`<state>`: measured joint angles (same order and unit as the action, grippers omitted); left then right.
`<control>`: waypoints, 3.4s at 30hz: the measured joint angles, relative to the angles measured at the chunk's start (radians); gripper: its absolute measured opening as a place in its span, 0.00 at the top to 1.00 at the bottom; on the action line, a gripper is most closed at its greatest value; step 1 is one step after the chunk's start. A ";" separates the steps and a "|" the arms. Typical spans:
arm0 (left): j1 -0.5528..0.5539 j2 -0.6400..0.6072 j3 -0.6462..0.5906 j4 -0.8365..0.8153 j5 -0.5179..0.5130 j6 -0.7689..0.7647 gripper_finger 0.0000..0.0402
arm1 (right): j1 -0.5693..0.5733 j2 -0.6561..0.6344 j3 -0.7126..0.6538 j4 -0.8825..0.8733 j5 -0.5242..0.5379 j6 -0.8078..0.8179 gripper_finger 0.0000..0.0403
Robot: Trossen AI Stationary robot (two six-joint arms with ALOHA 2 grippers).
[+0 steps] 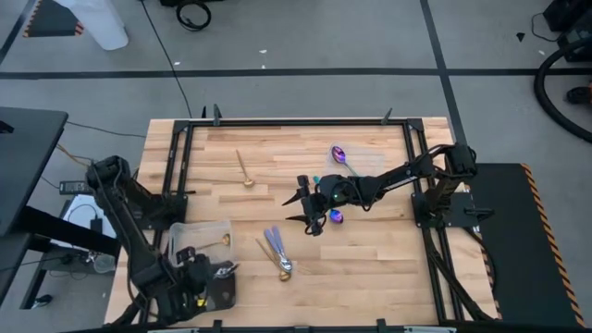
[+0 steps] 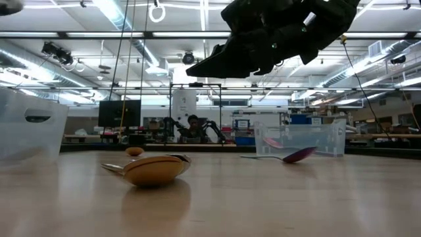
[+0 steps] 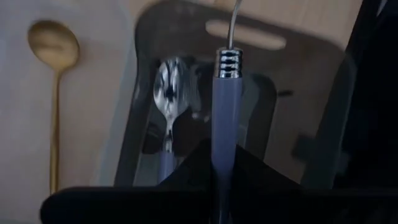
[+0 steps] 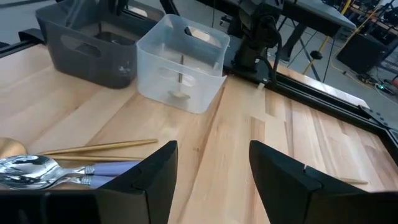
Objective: Sort silverware by color (type)
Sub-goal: Put the purple spoon into the black bin
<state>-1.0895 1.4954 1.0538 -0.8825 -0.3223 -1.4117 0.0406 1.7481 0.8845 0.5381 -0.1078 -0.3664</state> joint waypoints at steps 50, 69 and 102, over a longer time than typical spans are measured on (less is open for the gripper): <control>0.092 0.122 -0.001 -0.058 0.388 -0.058 0.71 | 0.050 -0.001 0.000 -0.030 0.013 0.057 0.48; 0.347 -0.031 0.000 -0.018 0.204 0.535 0.71 | 0.124 0.045 0.001 -0.080 0.071 0.150 0.48; 0.824 0.005 0.000 0.320 0.165 1.631 0.71 | 0.292 0.040 0.000 -0.452 0.425 0.524 0.48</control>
<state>-0.2655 1.5006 1.0542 -0.5623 -0.1572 0.2196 0.3328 1.7881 0.8848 0.0859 0.3176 0.1580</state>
